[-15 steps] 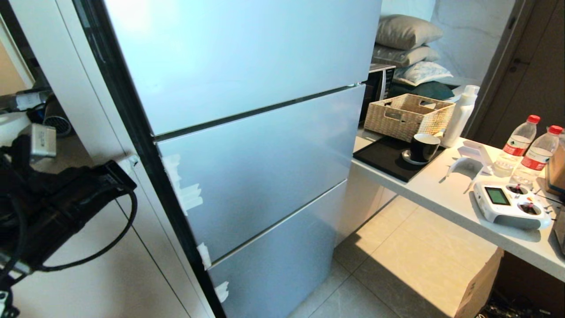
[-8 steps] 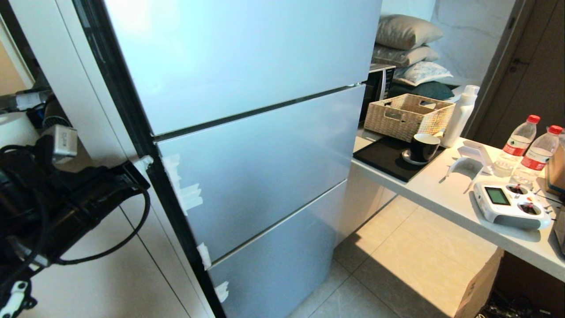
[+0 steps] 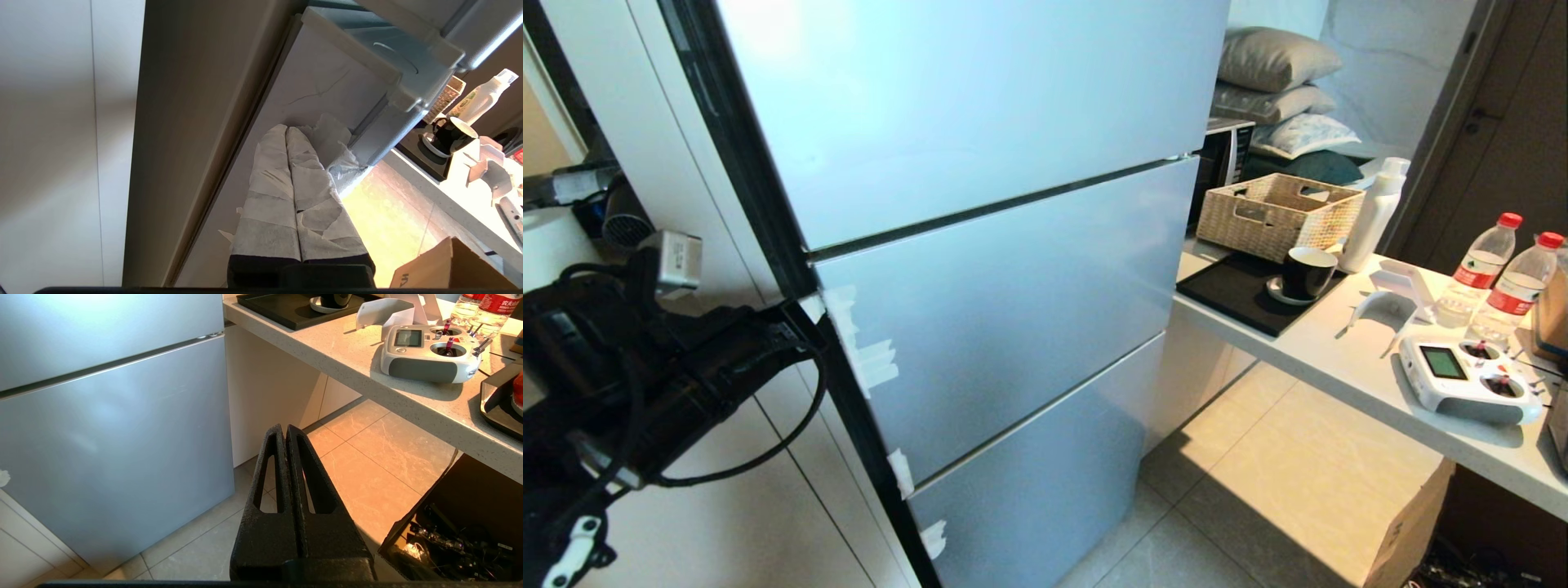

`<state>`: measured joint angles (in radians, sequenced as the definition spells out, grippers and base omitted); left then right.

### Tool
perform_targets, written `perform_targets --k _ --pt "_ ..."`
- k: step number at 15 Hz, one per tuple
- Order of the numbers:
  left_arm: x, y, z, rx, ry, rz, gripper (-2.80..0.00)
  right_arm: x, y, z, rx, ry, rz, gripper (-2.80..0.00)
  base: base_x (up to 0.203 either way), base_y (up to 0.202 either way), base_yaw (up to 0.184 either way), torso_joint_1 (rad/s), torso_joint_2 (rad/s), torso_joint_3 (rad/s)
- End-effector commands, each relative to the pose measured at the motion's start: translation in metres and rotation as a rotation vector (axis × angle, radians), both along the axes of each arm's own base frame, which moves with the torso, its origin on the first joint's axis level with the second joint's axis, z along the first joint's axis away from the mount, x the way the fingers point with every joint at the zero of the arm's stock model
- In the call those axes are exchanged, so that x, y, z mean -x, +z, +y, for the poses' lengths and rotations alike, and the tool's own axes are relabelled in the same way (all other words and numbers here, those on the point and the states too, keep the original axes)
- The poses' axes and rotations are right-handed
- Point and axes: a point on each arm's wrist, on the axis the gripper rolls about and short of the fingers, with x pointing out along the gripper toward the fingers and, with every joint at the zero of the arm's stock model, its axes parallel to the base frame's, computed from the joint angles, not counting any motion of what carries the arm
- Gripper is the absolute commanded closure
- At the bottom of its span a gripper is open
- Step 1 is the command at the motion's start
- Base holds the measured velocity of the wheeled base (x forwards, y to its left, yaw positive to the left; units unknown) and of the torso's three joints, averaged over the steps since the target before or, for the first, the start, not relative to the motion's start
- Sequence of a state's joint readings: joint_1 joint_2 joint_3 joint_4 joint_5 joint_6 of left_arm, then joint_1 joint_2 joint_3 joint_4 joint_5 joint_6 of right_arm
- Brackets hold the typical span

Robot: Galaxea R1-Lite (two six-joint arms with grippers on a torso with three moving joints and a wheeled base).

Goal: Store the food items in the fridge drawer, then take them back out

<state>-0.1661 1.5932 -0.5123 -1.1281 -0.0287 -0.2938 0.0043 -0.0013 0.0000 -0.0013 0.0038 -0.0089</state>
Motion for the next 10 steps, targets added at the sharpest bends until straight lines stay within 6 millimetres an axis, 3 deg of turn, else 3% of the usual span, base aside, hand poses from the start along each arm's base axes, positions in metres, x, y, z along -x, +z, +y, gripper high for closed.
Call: perform_targets --k 1,10 --pt "0.004 -0.001 -0.006 0.004 -0.028 0.000 0.00 0.000 0.000 0.000 0.000 0.001 0.001 0.00 0.000 0.000 0.000 0.000 0.00 0.000" --pt "0.036 -0.006 -0.029 -0.019 -0.151 0.007 0.00 0.000 0.000 0.000 0.000 0.001 0.001 0.00 0.000 0.000 0.000 0.000 0.00 0.000"
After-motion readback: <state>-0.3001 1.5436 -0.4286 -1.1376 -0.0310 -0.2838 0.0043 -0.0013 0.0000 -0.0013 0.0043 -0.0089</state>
